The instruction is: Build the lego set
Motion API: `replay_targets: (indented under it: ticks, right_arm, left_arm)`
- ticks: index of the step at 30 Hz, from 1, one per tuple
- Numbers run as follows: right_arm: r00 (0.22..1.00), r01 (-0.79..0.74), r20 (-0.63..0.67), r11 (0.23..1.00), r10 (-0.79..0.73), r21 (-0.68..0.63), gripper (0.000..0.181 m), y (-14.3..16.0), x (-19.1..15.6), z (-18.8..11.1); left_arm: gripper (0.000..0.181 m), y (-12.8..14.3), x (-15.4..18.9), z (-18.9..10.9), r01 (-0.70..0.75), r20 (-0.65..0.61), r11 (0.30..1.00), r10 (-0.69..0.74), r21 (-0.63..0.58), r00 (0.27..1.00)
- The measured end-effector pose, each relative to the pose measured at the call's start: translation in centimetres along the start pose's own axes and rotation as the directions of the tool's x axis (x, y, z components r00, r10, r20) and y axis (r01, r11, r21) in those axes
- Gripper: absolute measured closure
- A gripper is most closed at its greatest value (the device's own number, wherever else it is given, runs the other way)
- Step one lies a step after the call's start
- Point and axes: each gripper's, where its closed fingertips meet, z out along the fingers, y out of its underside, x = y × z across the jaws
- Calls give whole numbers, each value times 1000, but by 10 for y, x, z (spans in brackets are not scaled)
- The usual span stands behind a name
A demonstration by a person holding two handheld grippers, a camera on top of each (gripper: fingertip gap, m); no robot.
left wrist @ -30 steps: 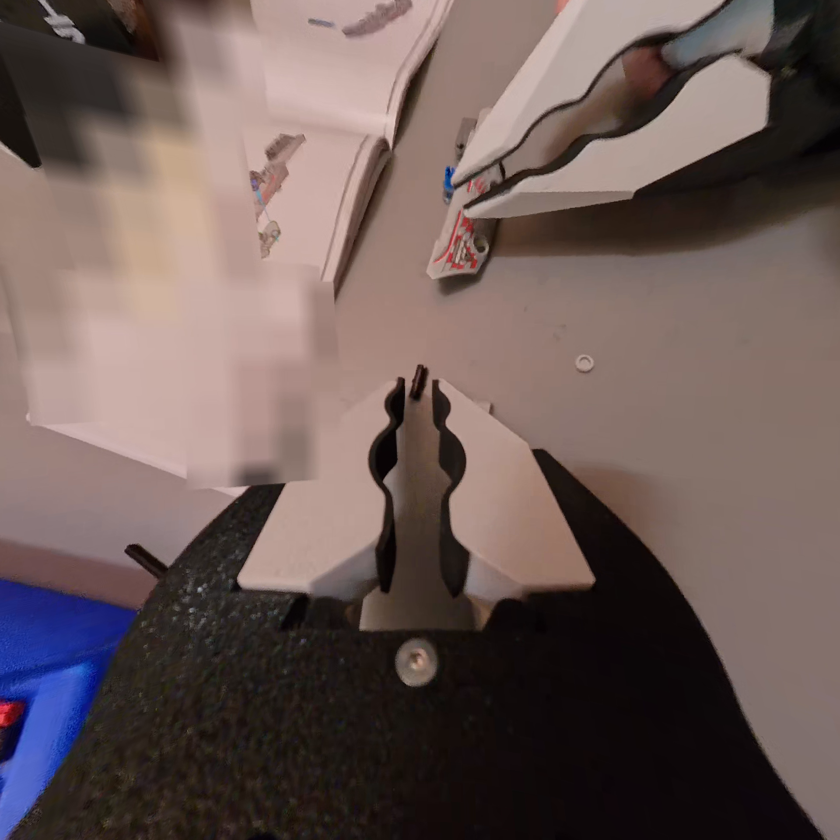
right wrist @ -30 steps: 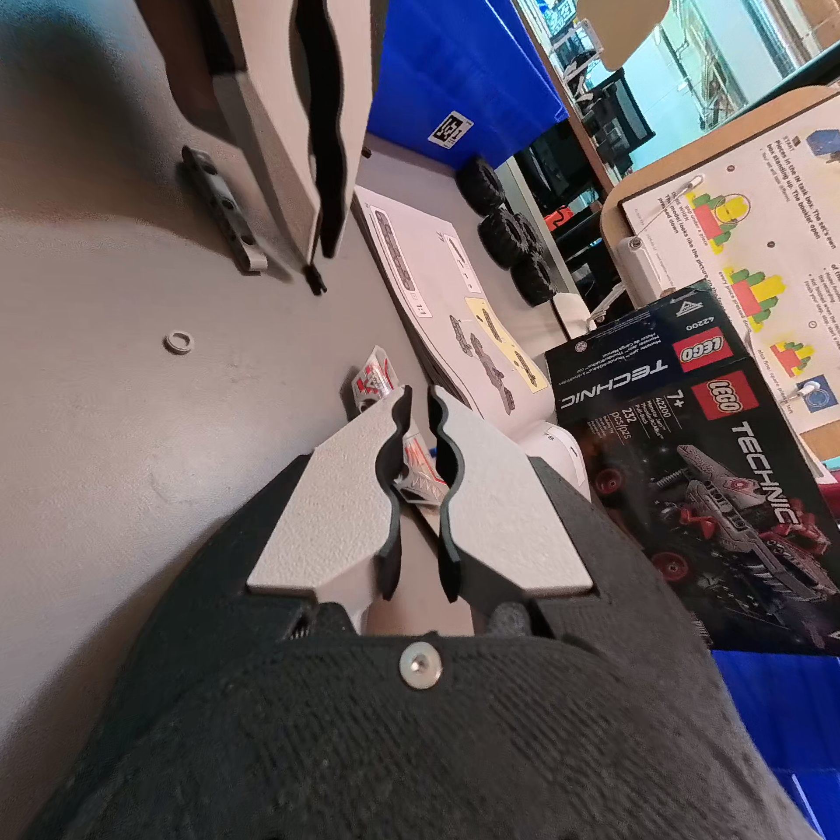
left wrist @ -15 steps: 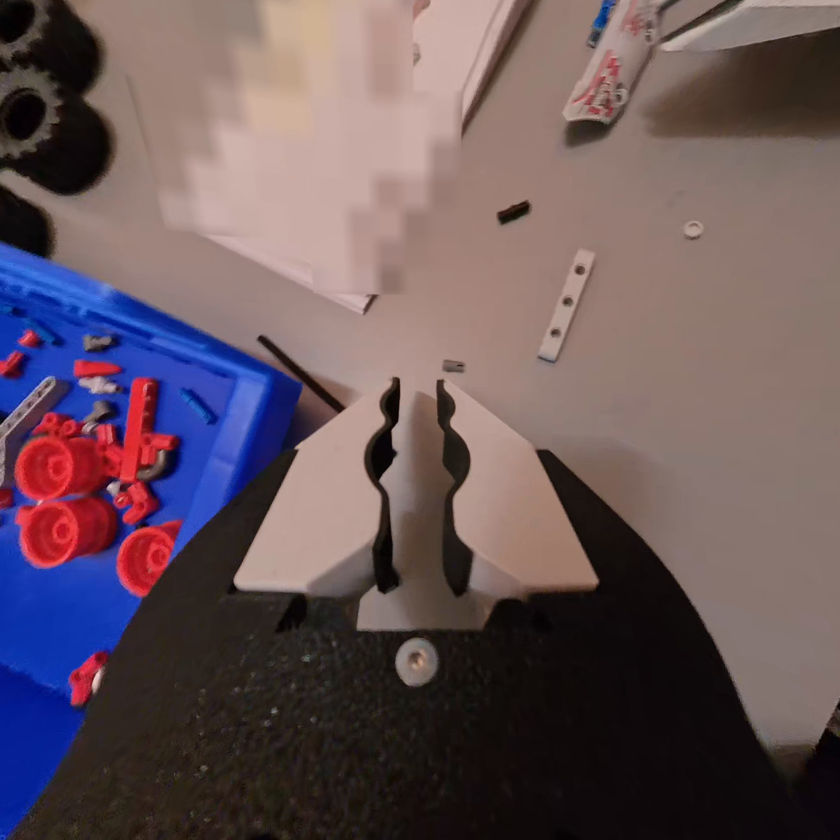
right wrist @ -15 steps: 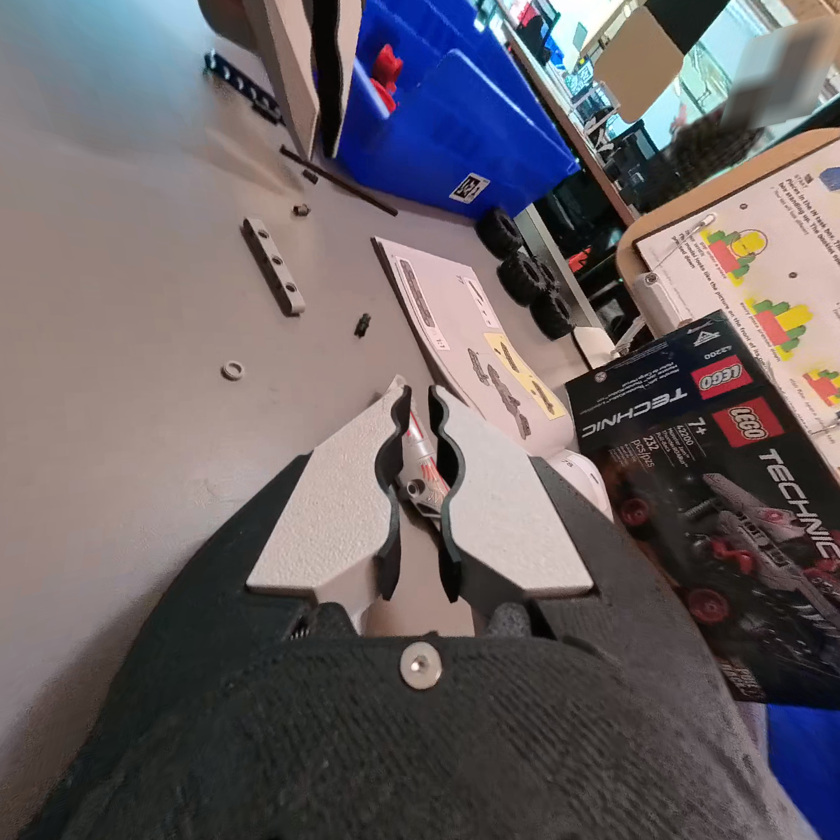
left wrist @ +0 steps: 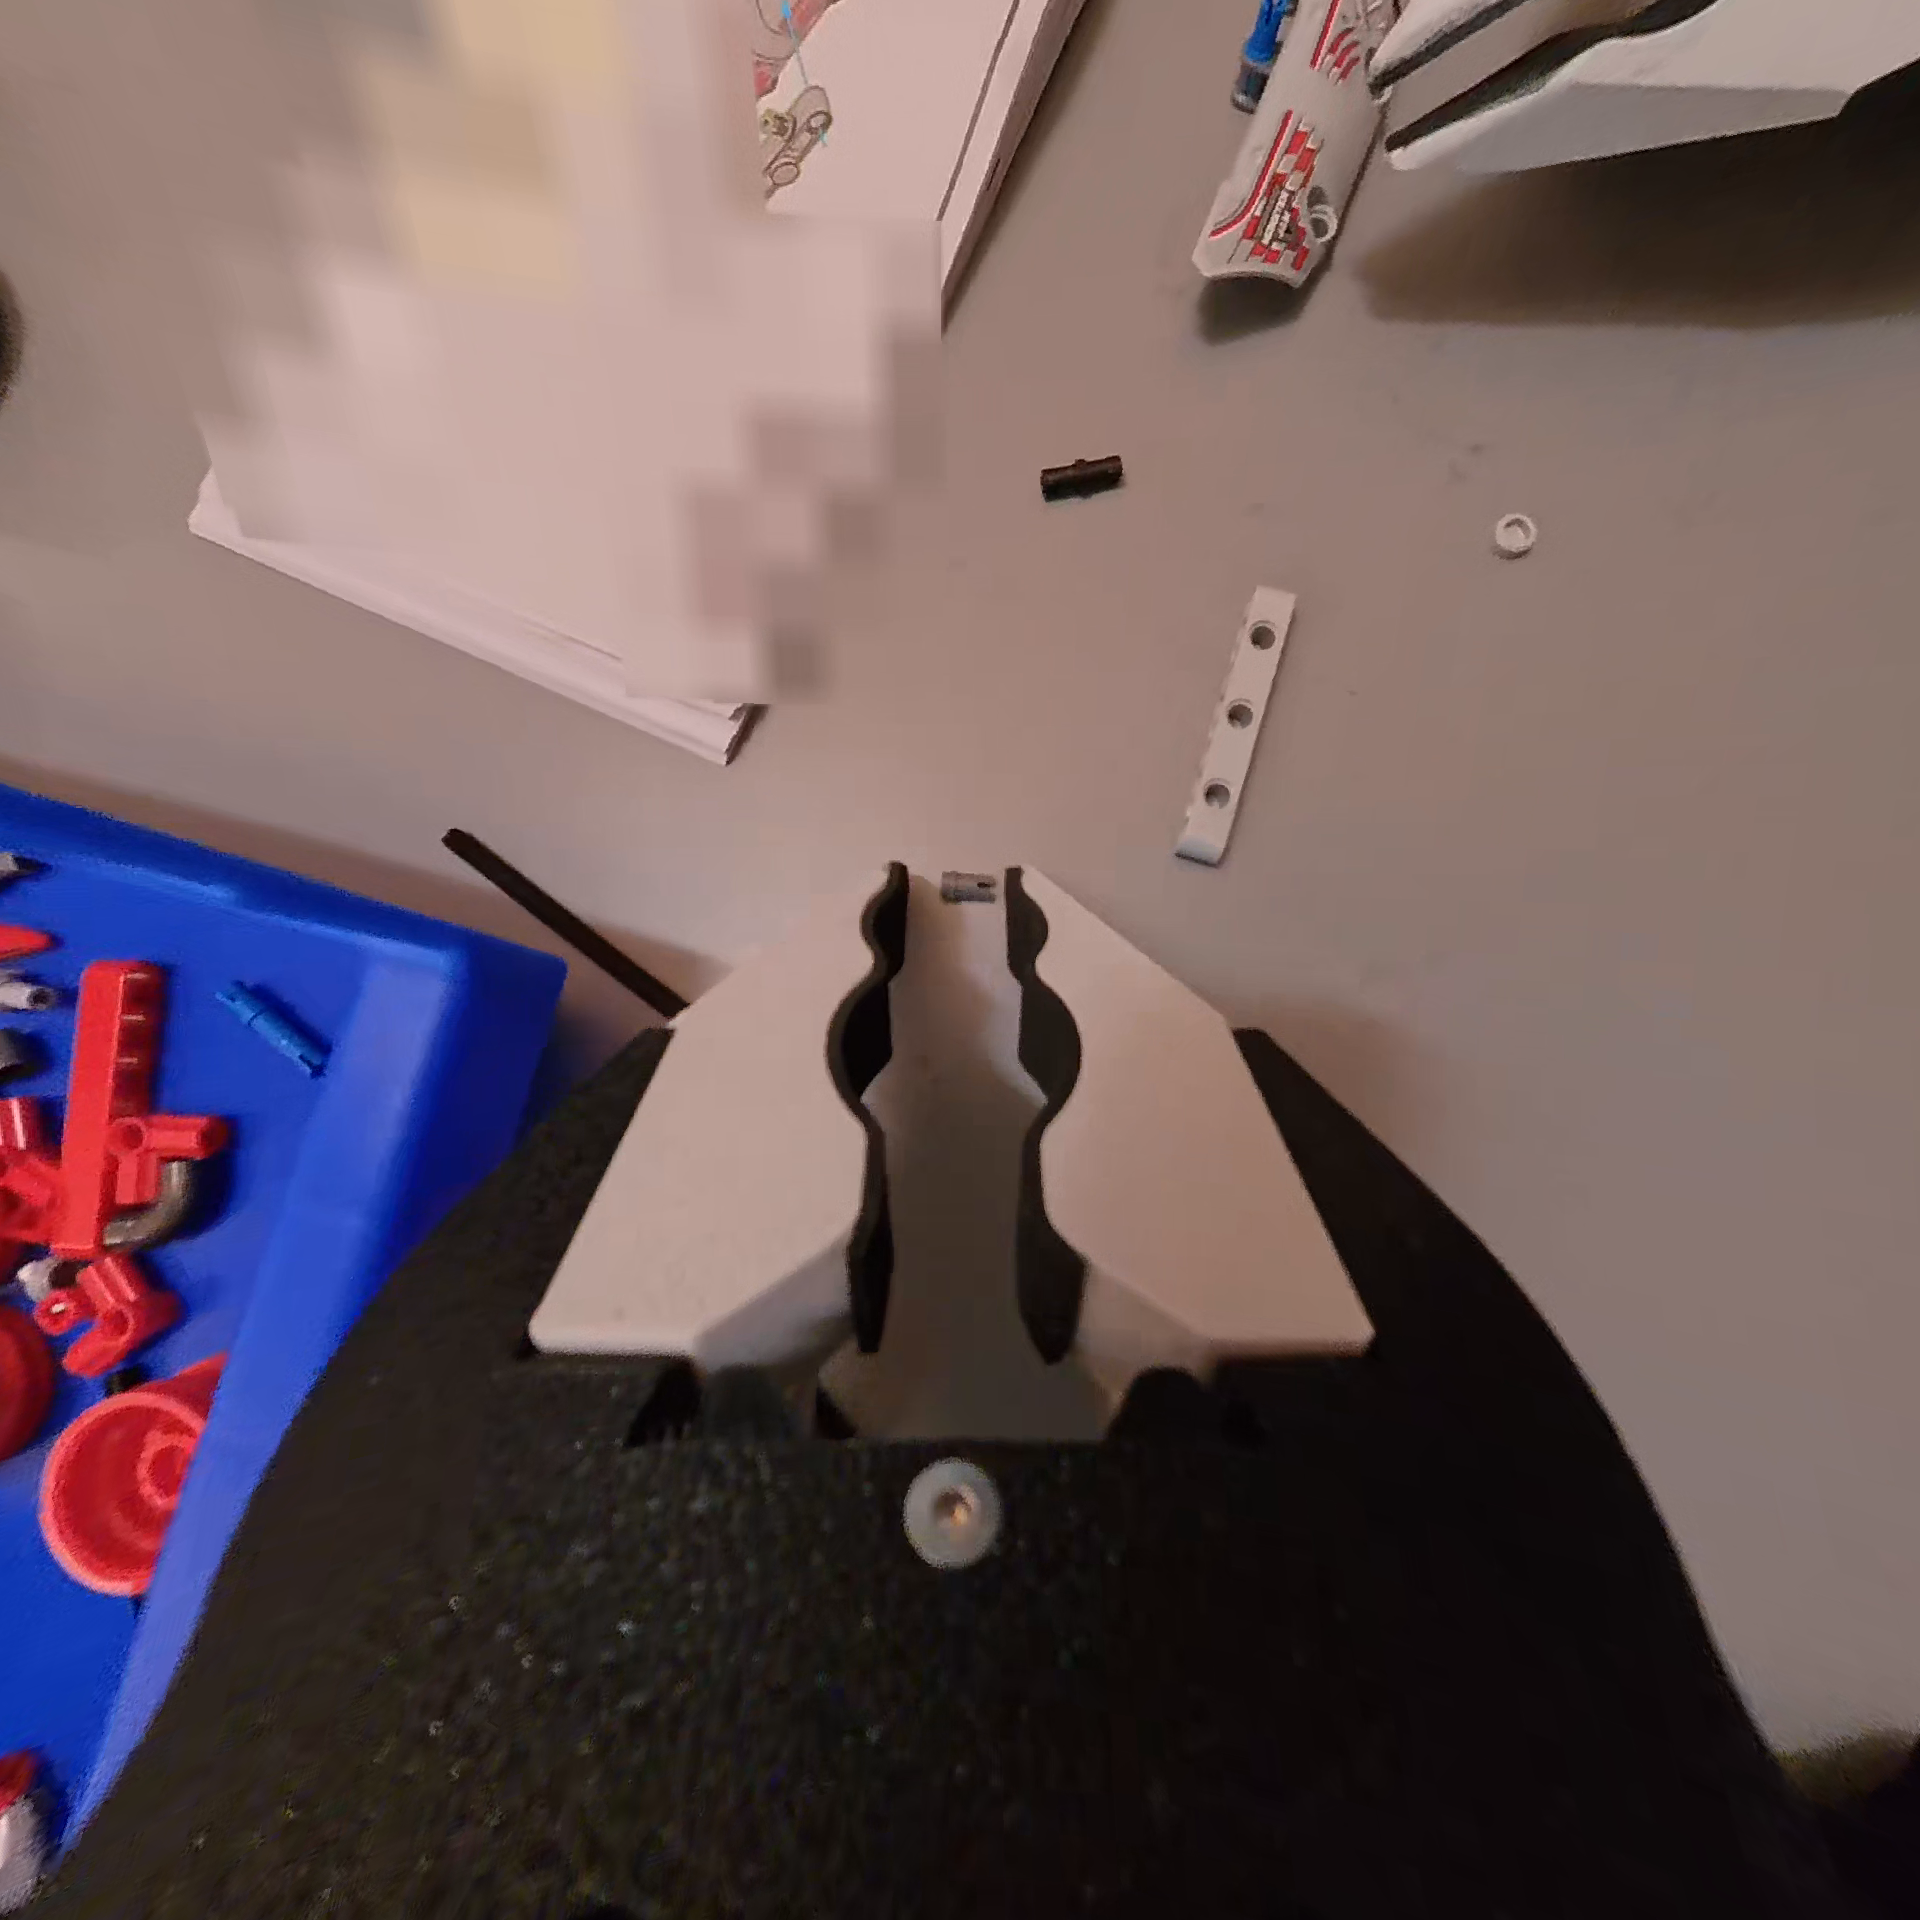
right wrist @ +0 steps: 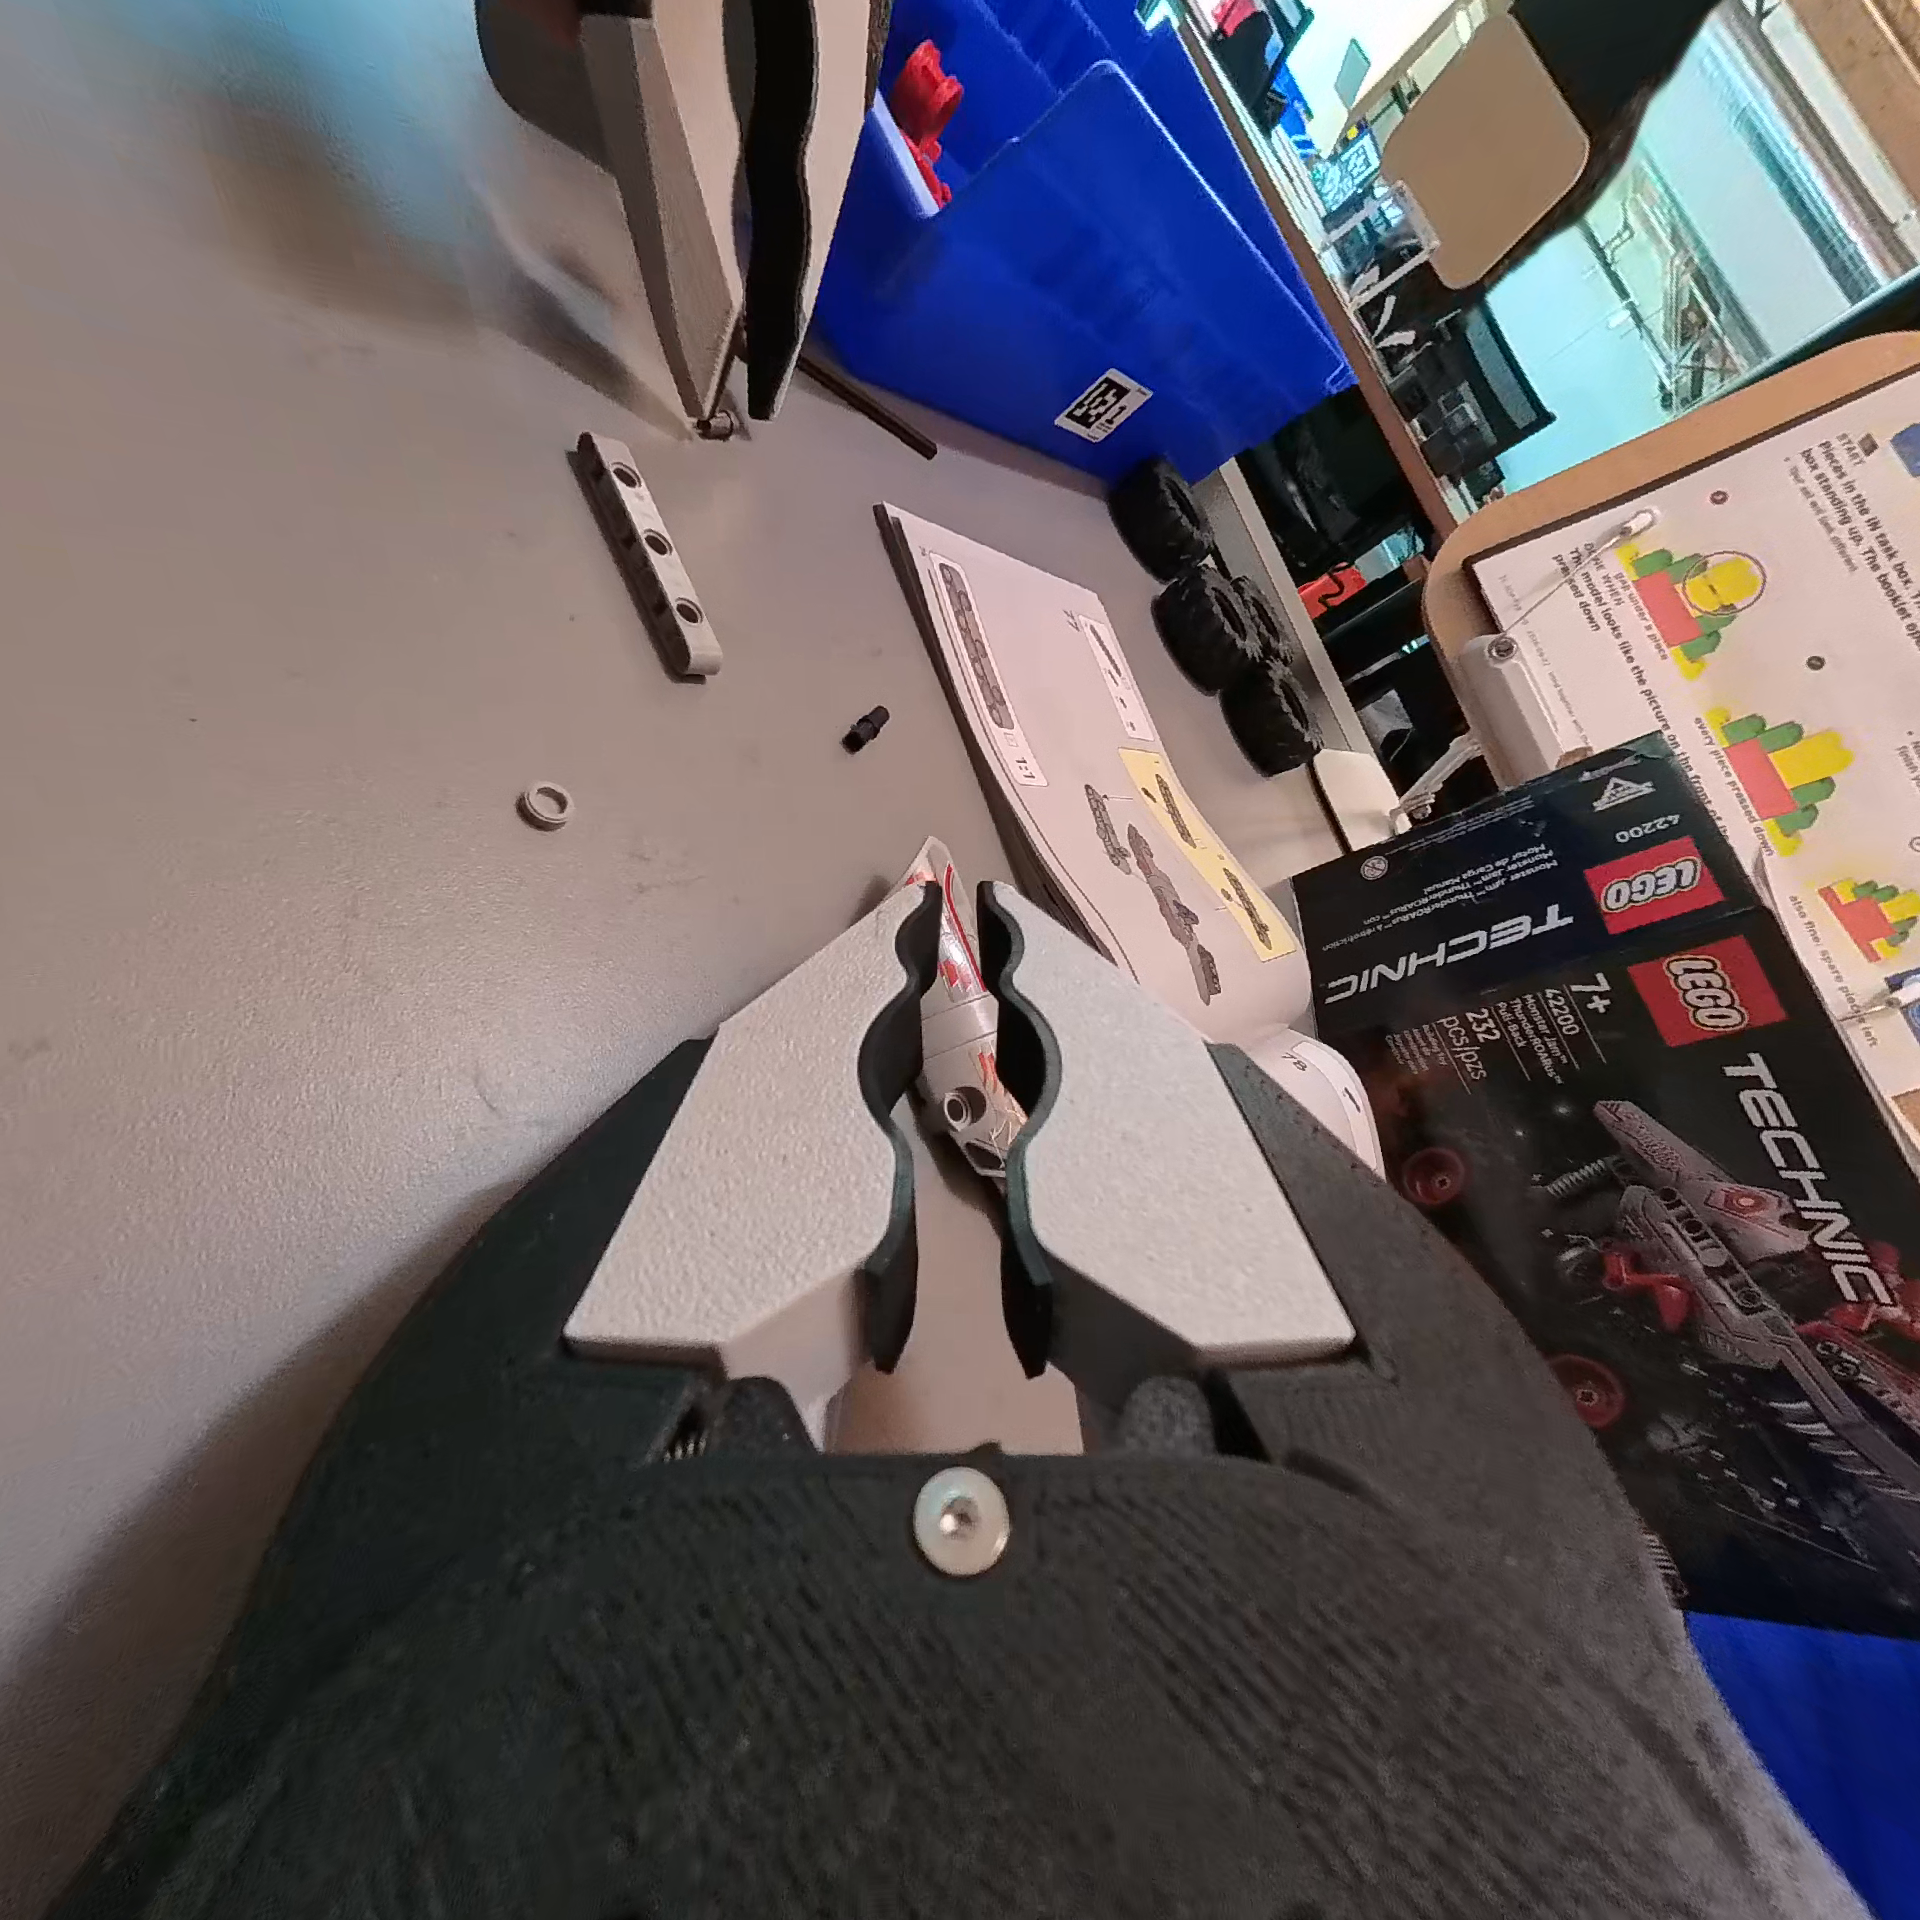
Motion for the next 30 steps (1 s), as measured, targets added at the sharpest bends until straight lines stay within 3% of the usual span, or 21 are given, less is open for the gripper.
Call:
replay_targets:
  ticks: [1, 11, 13, 15, 18, 20, 24, 27, 28, 30]
  right_arm:
    - [1000, -3, 0, 1000, 3, 3, 177, 0, 0, 0]
    - [998, -66, 3, 998, 66, -1, 175, -6, 7, -2]
    - [989, -148, 2, 989, 148, 8, 172, -15, 15, -5]
    - [950, -305, 90, 951, 300, 55, 166, -33, 15, -10]
    - [819, -562, 215, 819, 532, 114, 155, -61, 22, -17]
    - [706, -690, 323, 715, 630, 112, 150, -73, 23, -19]
    - [390, -890, 561, 456, 730, 24, 145, -88, 18, -20]
    - [152, -964, 746, 264, 649, -33, 163, -109, 18, -35]
    - [113, -972, 771, 231, 627, -45, 166, -112, 18, -38]
    - [113, -974, 773, 224, 624, -38, 168, -111, 17, -38]
  left_arm:
    - [167, 0, 0, 0, 6, 0, 1000, -6, 4, 1000]
    - [174, -2, -3, 1, -22, 25, 1000, 22, 11, 999]
    - [174, -15, -2, -5, -62, 59, 996, 58, 65, 997]
    - [174, -38, 4, -15, -117, 108, 977, 99, 177, 989]
    - [174, -81, 25, -35, -274, 239, 874, 189, 401, 952]
    - [174, -99, 44, -45, -401, 345, 787, 254, 470, 903]
    - [174, -119, 70, -56, -584, 515, 669, 335, 460, 789]
    - [174, -126, 82, -58, -651, 560, 622, 380, 434, 736]
    - [174, -126, 84, -57, -664, 564, 613, 392, 429, 726]
    - [174, -128, 89, -59, -683, 572, 590, 406, 431, 713]
